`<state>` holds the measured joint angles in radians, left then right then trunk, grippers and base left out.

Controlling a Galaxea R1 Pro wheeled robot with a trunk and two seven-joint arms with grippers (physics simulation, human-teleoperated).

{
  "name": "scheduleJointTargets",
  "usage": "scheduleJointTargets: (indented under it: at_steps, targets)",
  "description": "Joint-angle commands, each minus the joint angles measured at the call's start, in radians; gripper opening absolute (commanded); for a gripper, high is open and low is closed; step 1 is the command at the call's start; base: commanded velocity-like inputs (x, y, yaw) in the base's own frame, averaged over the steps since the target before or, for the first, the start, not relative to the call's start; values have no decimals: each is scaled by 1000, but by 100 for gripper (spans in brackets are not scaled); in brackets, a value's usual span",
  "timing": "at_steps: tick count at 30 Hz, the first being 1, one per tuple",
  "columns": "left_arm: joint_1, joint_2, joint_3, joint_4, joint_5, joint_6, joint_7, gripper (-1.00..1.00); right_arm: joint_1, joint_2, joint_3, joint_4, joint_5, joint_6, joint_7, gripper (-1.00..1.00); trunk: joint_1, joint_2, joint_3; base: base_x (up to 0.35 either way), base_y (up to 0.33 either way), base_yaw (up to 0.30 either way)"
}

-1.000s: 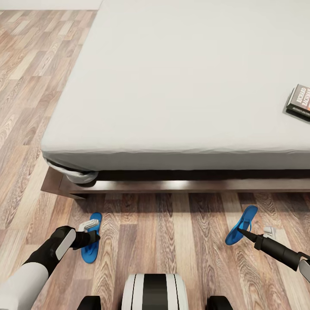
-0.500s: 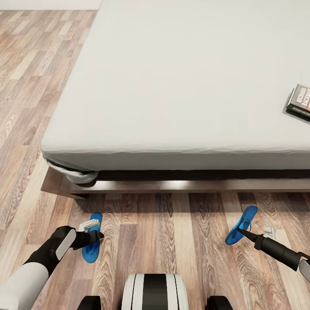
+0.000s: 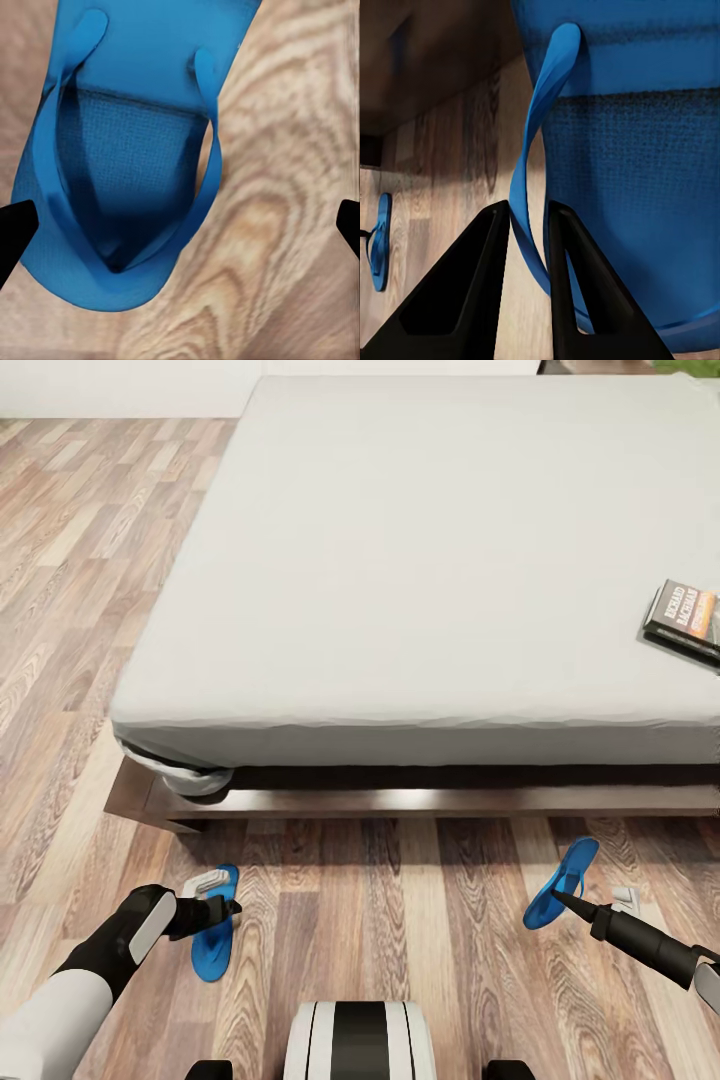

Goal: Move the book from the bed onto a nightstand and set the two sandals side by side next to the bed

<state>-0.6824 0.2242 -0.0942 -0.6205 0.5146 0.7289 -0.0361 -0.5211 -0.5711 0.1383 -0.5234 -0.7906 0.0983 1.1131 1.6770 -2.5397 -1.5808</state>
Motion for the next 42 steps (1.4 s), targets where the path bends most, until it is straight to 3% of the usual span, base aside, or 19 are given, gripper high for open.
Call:
scheduleJointTargets:
  at_steps: [1,9,12,14,16,17,18,20,23,27,31,36,39,42]
  targets:
    - [0,0,-4,-1,-3,3,-4,100,0,-1,6,0,-10,11,2,-100,-1,0,3,0,0,0]
    - [0,4,-3,-2,0,7,-13,100,0,-1,5,0,-10,11,2,-100,-1,0,11,0,0,0]
    - [0,21,-2,-16,7,40,-72,100,0,-1,5,0,-10,11,2,-100,-1,0,11,0,0,0]
    - [0,59,-3,-34,18,76,-182,100,0,-1,5,0,-10,11,2,-100,-1,0,11,0,0,0]
    - [3,101,-4,-48,22,94,-351,100,0,-1,5,0,-10,11,2,-100,-1,0,11,0,0,0]
    - [5,125,-5,-50,23,98,-450,100,0,-1,5,0,-10,11,2,-100,-1,0,11,0,0,0]
    - [8,156,-6,-51,20,100,-603,100,0,-1,5,0,-10,11,2,-100,-1,0,11,0,0,0]
    - [11,182,-8,-48,16,97,-809,100,0,-1,5,0,-10,11,2,-100,-1,0,11,0,0,0]
    - [13,184,-11,-47,18,91,-923,100,0,-7,4,0,-10,11,1,-100,-1,0,11,0,0,0]
    - [13,182,-9,-46,17,89,-950,100,0,-10,4,1,-6,19,-2,-100,-1,0,11,0,0,0]
    - [14,182,-10,-45,16,88,-953,100,0,-10,2,0,-3,96,-60,-100,-1,0,11,0,0,0]
    - [14,181,-10,-45,16,87,-954,100,0,-10,1,0,-1,123,-134,-100,-1,0,11,0,0,0]
    - [14,181,-11,-46,16,86,-953,100,0,-10,1,-4,24,171,-202,-100,-1,0,11,0,0,0]
    - [14,179,-12,-46,16,86,-953,100,0,-10,0,-10,83,212,-289,-100,-1,0,11,0,0,0]
